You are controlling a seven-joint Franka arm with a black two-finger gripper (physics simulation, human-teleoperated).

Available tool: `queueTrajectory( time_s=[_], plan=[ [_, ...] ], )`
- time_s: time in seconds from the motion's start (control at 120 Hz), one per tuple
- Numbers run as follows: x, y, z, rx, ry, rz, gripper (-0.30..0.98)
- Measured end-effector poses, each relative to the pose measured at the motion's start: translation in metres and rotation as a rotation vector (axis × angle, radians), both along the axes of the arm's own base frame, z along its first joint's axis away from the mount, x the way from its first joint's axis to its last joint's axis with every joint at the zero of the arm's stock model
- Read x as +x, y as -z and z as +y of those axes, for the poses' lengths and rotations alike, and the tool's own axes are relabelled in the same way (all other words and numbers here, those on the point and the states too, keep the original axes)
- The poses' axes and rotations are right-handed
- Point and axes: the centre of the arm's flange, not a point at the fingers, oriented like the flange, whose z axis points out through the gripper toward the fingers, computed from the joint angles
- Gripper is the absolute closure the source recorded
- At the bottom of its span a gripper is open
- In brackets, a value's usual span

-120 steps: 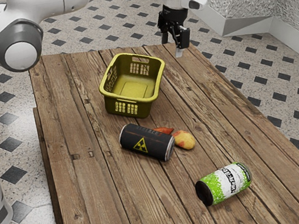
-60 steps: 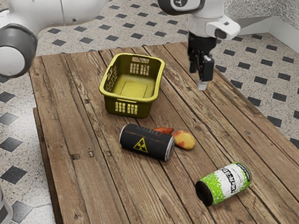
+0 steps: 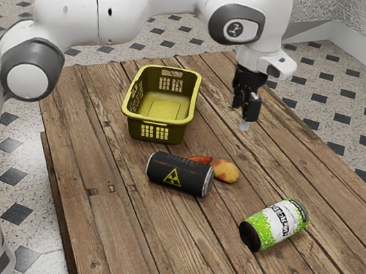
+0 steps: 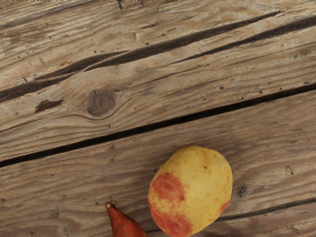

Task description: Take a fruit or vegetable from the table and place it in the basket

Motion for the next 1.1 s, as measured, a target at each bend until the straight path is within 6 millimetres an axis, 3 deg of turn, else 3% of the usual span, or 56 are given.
queueTrajectory(
  time_s=[0.117,0.508,0.817,1.1],
  plan=[
    [0.005,0.006,-0.001,-0.003,-0.02,-0.01,0.0],
    [0.006,0.063,-0.006,-0.003,-0.062,0.049,0.0],
    [-0.016,0.082,-0.016,-0.005,-0.064,0.054,0.0],
    [-0.019,0.108,-0.018,-0.023,-0.08,0.057,0.0]
  ],
)
